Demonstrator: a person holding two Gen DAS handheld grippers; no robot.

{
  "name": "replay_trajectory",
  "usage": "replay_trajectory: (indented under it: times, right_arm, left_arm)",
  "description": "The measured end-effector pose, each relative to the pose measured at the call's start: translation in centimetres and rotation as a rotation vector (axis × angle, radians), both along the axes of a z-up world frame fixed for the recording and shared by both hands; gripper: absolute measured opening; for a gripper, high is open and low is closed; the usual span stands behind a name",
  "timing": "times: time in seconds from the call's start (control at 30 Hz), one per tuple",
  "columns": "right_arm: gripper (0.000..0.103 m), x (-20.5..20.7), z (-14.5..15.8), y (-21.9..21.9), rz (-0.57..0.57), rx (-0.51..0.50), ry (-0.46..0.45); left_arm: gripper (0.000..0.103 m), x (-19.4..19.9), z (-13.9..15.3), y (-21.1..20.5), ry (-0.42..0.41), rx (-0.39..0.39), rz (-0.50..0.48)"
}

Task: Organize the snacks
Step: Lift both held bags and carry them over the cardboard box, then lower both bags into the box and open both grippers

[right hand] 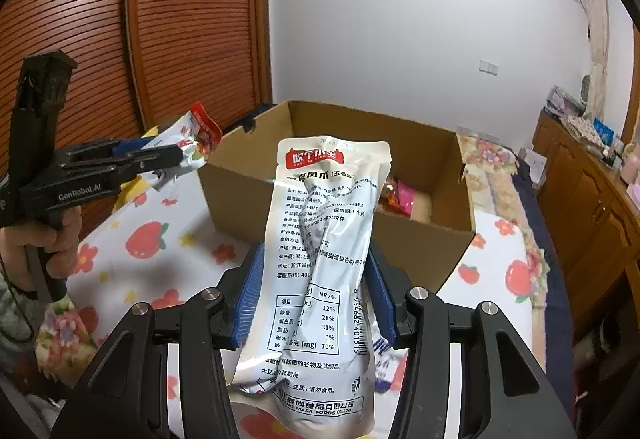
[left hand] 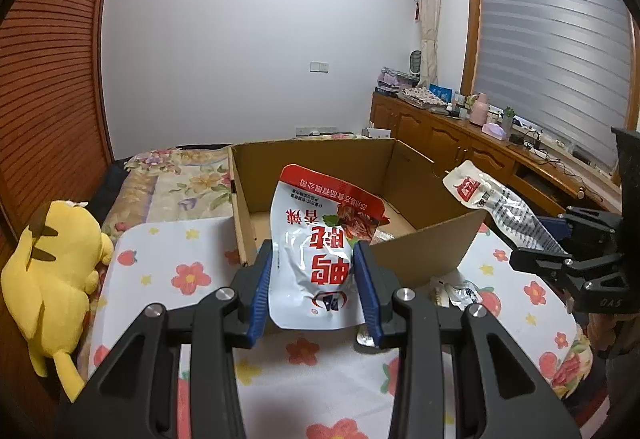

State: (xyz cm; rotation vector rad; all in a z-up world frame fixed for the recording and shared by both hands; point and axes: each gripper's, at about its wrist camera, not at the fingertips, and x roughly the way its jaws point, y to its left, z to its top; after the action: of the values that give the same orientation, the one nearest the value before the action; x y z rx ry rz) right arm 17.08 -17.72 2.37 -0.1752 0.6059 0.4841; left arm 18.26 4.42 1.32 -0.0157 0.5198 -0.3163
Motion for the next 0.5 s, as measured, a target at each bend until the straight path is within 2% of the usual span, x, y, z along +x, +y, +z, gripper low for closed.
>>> replay_trajectory:
  times: [0.5]
  right_arm:
    - [0.049,4.6,1.5,1.0,-0.016,-0.030,-0.041]
  left_arm:
    - [0.037,6.0,1.6,-0.6,0.002,-0.020,-0.002]
